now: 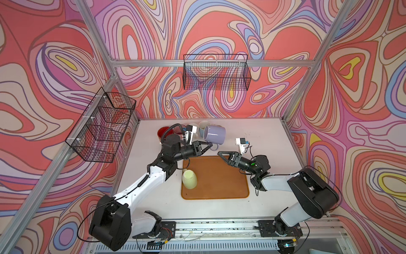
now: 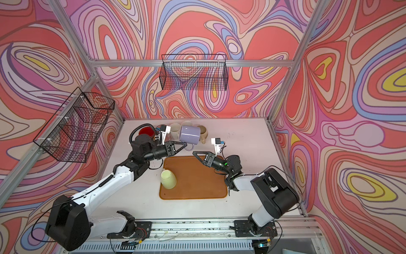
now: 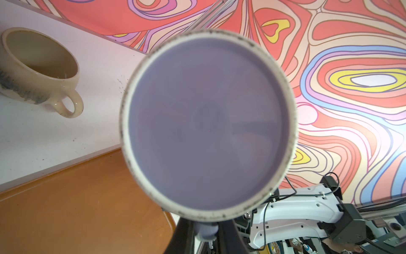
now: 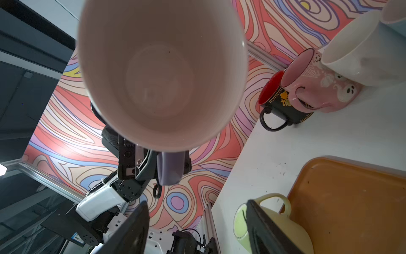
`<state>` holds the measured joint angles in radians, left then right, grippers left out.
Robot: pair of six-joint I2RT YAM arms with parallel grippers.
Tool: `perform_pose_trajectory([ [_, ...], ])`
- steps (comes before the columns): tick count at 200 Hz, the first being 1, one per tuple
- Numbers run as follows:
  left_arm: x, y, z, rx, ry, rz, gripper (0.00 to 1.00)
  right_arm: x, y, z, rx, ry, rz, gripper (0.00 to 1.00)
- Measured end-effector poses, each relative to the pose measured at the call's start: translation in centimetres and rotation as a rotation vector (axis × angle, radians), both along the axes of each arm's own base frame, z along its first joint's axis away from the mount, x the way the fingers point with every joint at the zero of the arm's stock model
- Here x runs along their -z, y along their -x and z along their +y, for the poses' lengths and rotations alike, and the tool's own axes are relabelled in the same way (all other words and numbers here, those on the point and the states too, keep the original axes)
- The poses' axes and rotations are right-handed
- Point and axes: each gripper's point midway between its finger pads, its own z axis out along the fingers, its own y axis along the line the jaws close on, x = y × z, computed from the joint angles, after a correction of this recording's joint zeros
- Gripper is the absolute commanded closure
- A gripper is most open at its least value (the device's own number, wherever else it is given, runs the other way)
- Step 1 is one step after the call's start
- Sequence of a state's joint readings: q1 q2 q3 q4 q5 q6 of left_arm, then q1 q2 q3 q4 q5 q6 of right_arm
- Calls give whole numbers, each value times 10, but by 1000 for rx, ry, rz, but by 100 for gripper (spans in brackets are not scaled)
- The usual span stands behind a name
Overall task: Turn the mug right side up
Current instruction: Place the mug at the top-center of the table.
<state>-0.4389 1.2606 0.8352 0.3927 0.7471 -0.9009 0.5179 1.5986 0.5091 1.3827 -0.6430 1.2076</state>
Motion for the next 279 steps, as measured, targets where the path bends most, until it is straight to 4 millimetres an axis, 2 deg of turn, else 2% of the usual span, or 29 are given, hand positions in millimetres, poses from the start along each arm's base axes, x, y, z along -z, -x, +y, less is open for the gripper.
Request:
perform_pose_trajectory([
  [35, -3, 2, -1, 10, 31, 9, 100, -19, -4, 2, 3, -43, -48, 34],
  [60, -4, 3, -1, 13, 45, 17, 100, -33, -9, 4, 3, -69, -88, 40],
  [116, -11, 4, -2, 21, 77, 15, 100, -43, -20, 14, -9, -86, -101, 56],
  [142, -12, 3, -2, 18, 87, 5, 100, -47, -21, 19, -23, -94, -102, 71],
  [172, -9, -2, 2, -4, 84, -19, 100, -50, -21, 22, -41, -111, -75, 100],
  [189, -8, -3, 2, -5, 84, -22, 100, -49, -22, 22, -42, -110, -64, 100],
  [203, -7, -3, 3, -6, 83, -22, 83, -48, -22, 22, -41, -107, -62, 100],
  [221, -5, -3, 2, -4, 76, -22, 53, -46, -23, 23, -35, -94, -64, 100],
  [257, 3, 6, 4, 6, 12, -22, 25, -31, -27, 15, 13, -26, -9, 100],
  [273, 1, 12, 10, -12, -37, -43, 3, -29, -29, 4, 51, 7, 8, 100],
  [279, -1, 14, 13, -22, -55, -55, 0, -29, -30, 0, 65, 19, 13, 100],
])
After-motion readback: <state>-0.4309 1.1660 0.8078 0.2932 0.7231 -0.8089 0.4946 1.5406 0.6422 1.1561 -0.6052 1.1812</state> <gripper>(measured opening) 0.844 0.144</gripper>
